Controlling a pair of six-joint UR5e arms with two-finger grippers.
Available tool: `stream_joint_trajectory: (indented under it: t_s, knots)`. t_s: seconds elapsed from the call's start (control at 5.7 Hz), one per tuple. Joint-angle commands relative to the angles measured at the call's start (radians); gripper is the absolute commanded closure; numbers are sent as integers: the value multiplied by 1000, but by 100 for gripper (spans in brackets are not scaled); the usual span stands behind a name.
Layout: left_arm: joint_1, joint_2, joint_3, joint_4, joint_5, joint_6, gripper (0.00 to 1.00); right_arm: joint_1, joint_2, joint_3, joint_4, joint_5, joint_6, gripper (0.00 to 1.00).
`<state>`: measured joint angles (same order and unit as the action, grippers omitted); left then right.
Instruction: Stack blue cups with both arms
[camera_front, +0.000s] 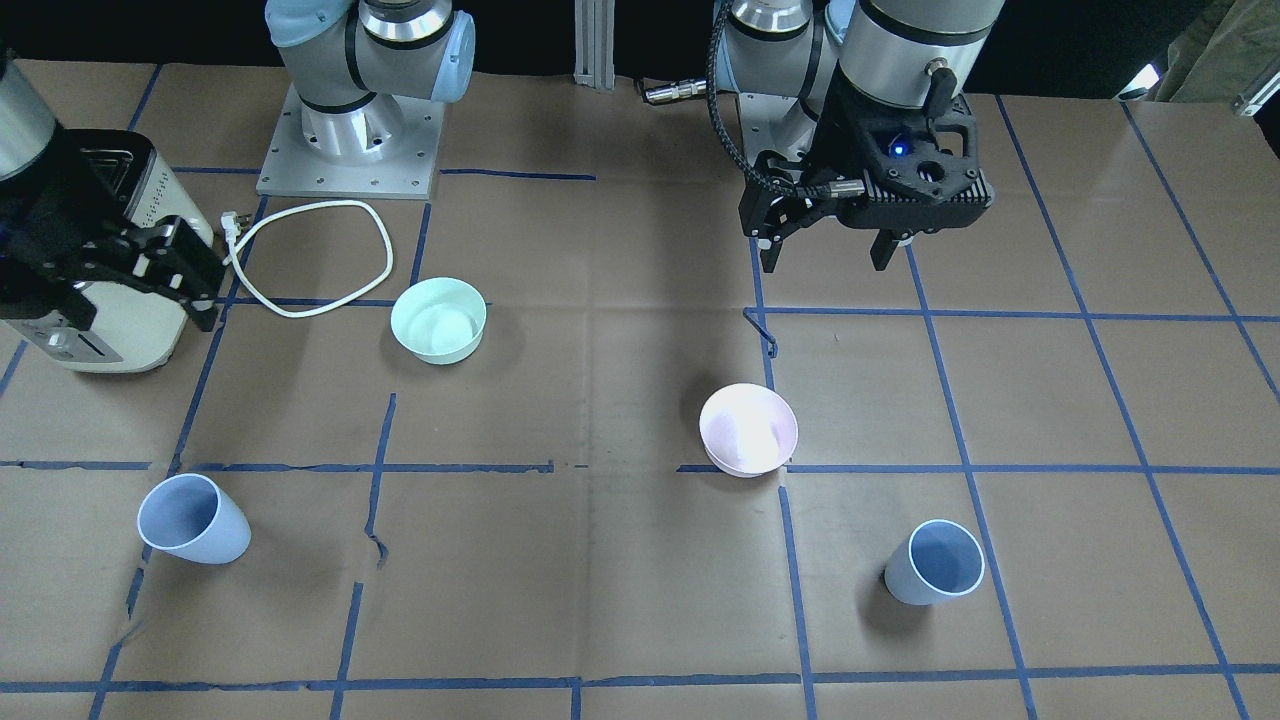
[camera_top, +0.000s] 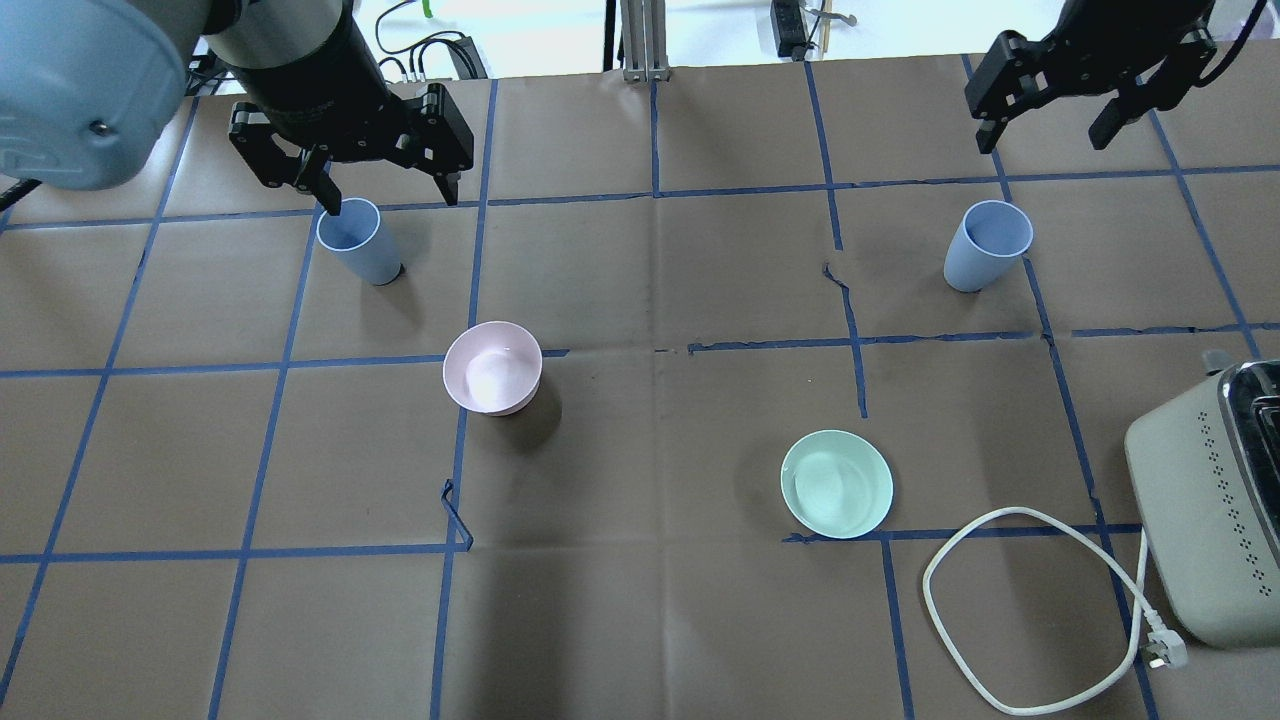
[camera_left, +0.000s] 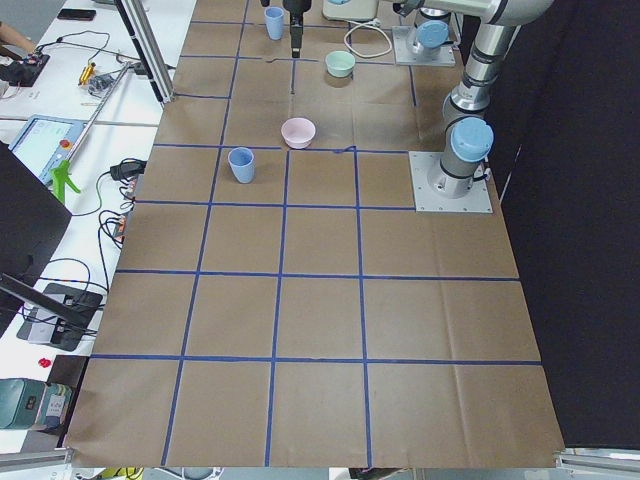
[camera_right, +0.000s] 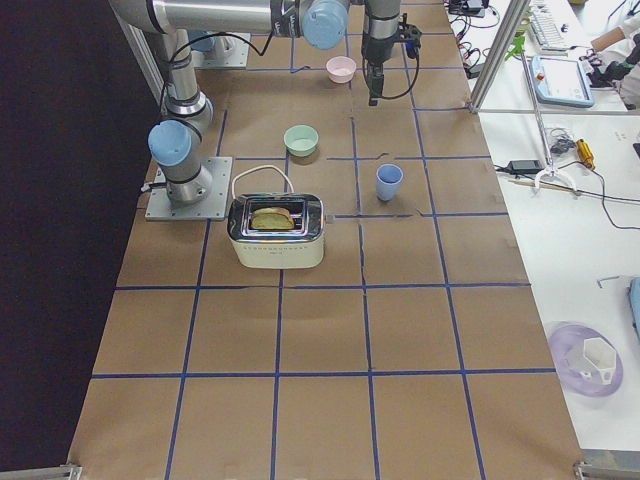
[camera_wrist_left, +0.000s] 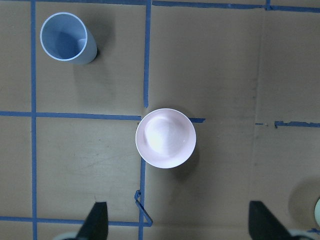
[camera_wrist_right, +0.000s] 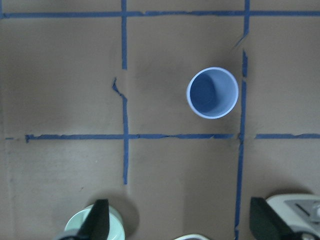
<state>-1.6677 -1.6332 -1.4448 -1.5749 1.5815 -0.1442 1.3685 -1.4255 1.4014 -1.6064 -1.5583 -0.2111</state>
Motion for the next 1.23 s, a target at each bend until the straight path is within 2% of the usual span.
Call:
stream_joint_trajectory:
  t_s: [0.0,0.18,0.53,0.7,0.88,1.05]
  knots:
    - [35,-35,-2,19,2,43,1,-96,118,-92,-58,1,-127,0]
    - [75,-97,3,83,2,81,1,-98,194,-169,-58,1,-131,0]
    - [181,-186,-3,142,2,215,1,-100,259,-141,-64,1,-194,0]
    - [204,-256,-5,209,2,234,1,-100,270,-43,-157,1,-194,0]
    - [204,-313,-3,281,2,238,1,-103,264,87,-310,-6,-200,0]
    - [207,-347,-5,298,3,241,1,-129,263,173,-407,0,-203,0]
